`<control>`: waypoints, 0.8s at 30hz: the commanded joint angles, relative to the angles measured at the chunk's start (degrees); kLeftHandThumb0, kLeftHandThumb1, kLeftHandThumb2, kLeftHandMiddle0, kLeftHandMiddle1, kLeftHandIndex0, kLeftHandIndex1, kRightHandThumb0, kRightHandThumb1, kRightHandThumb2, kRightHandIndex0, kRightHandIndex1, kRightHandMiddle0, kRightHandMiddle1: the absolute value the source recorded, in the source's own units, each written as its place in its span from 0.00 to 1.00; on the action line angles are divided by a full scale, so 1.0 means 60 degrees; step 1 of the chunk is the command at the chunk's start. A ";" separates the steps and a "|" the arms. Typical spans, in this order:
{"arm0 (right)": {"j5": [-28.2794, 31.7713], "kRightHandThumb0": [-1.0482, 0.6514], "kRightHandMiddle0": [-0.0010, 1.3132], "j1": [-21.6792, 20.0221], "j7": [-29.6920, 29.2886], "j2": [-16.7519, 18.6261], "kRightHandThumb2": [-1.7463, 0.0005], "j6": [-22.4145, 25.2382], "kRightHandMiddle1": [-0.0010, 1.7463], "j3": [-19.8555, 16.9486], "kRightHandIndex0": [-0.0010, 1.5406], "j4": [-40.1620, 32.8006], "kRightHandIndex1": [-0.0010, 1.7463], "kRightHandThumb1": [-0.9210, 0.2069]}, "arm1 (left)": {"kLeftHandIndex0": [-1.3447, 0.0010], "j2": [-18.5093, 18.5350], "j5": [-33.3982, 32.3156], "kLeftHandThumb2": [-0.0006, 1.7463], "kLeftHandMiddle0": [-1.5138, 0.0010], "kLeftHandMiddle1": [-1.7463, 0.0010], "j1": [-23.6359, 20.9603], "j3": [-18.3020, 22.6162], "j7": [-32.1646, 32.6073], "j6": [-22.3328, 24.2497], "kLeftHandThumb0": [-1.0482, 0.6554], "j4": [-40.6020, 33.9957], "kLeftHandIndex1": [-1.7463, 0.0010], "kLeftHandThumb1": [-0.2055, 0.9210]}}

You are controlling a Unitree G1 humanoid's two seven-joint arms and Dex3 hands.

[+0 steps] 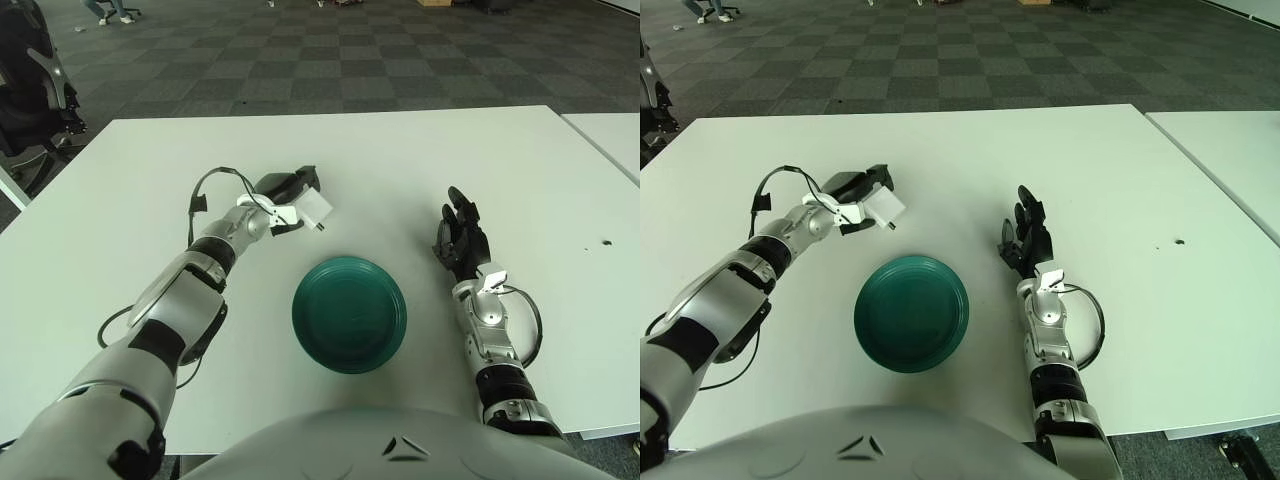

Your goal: Put the charger into the plate.

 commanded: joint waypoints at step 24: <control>-0.0321 0.15 0.00 0.2320 0.0173 0.0210 0.57 0.1028 0.21 0.0151 0.10 0.3079 0.00 0.00 | 0.57 0.1334 -0.2403 0.72 0.11 0.00 0.3809 0.1658 -0.2651 -0.0945 0.34 -0.7990 0.00 0.51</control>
